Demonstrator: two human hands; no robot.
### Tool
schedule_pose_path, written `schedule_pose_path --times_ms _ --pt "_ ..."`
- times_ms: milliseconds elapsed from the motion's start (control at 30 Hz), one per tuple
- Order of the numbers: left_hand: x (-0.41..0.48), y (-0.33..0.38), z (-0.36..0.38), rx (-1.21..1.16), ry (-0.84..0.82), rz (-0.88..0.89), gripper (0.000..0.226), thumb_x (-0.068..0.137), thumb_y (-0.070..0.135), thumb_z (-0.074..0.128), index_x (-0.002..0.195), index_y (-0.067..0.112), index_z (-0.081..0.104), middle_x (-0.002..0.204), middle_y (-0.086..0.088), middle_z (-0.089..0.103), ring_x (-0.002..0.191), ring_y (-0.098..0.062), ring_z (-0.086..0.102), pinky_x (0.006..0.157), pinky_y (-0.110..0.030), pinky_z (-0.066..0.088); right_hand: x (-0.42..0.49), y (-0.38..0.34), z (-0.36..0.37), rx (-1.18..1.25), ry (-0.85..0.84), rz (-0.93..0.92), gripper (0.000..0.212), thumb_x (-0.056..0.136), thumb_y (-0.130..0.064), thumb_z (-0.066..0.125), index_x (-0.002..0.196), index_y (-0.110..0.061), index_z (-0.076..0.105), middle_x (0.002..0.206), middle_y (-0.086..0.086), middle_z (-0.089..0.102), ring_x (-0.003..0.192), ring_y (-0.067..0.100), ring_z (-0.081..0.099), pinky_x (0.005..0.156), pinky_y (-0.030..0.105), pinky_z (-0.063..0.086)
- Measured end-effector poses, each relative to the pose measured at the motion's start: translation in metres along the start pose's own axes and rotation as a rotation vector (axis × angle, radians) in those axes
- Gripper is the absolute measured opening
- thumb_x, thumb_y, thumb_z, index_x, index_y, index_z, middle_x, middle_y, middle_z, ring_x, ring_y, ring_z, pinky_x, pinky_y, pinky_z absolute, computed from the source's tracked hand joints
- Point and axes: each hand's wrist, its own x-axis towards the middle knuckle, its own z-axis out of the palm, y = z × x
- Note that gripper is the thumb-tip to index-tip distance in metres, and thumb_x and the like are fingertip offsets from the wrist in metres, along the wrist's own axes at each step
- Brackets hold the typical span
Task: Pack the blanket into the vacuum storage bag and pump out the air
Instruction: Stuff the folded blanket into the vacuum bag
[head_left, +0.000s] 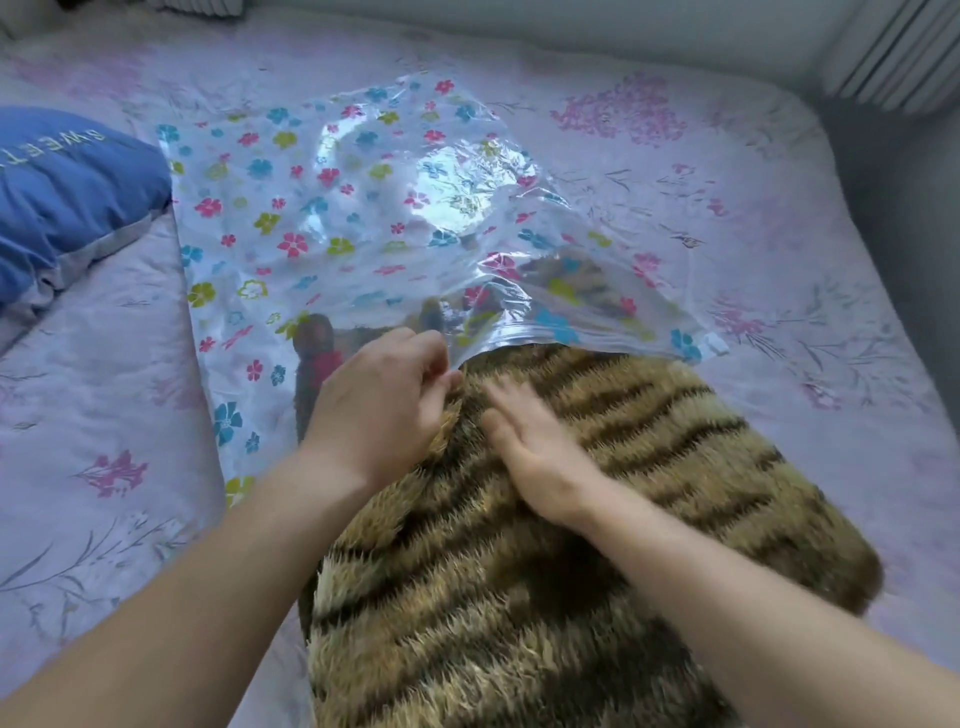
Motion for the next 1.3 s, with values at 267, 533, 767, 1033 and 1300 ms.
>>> schedule_pose_path --times_ms 267,533,767,1033,1300 --pt "0.014 -0.016 -0.010 -0.025 -0.052 0.020 0.026 0.094 0.025 0.074 0.076 0.020 0.056 0.068 0.009 0.050 0.066 -0.010 0.048 0.065 -0.036 0.038 0.022 -0.071 0.087 -0.157 -0.221 -0.386 0.050 0.106 -0.038 0.025 0.148 -0.018 0.043 0.163 0.002 0.029 0.155 0.027 0.007 0.123 0.055 0.006" --pt "-0.007 -0.025 0.009 0.036 -0.100 0.010 0.023 0.096 0.032 0.070 0.080 0.025 0.055 0.075 0.009 0.047 0.075 -0.017 0.048 0.064 -0.035 0.041 -0.017 -0.034 0.068 -0.291 -0.214 -0.402 0.054 0.103 -0.037 0.038 0.154 -0.018 0.033 0.165 0.003 0.026 0.154 0.022 0.012 0.126 0.045 0.005" --pt "-0.012 -0.003 0.061 0.312 -0.265 0.033 0.015 0.104 0.037 0.055 0.097 0.024 0.058 0.100 0.002 0.059 0.105 -0.026 0.061 0.068 -0.034 0.040 -0.078 0.030 0.001 -0.292 -0.115 -0.248 0.053 0.103 -0.046 0.041 0.150 -0.024 0.046 0.164 -0.010 0.025 0.155 0.009 0.006 0.126 0.032 0.000" --pt "-0.048 -0.026 0.063 0.378 0.039 -0.057 0.048 0.084 0.056 0.075 0.118 0.022 0.069 0.131 -0.016 0.058 0.126 -0.039 0.054 0.108 -0.059 0.036 -0.047 0.075 -0.079 -0.002 0.570 0.114 0.050 0.090 -0.052 0.045 0.122 -0.017 0.062 0.120 0.001 0.060 0.118 0.020 0.051 0.101 0.035 0.038" --pt "-0.050 -0.047 0.073 0.351 -0.208 -0.689 0.099 0.093 0.077 0.033 0.158 0.033 -0.026 0.170 -0.009 -0.027 0.159 -0.035 -0.017 0.116 -0.078 0.007 0.048 0.121 -0.117 -0.229 0.131 0.326 0.073 0.095 -0.068 0.042 0.150 -0.020 0.043 0.155 0.017 0.043 0.143 0.035 0.037 0.118 0.050 0.028"
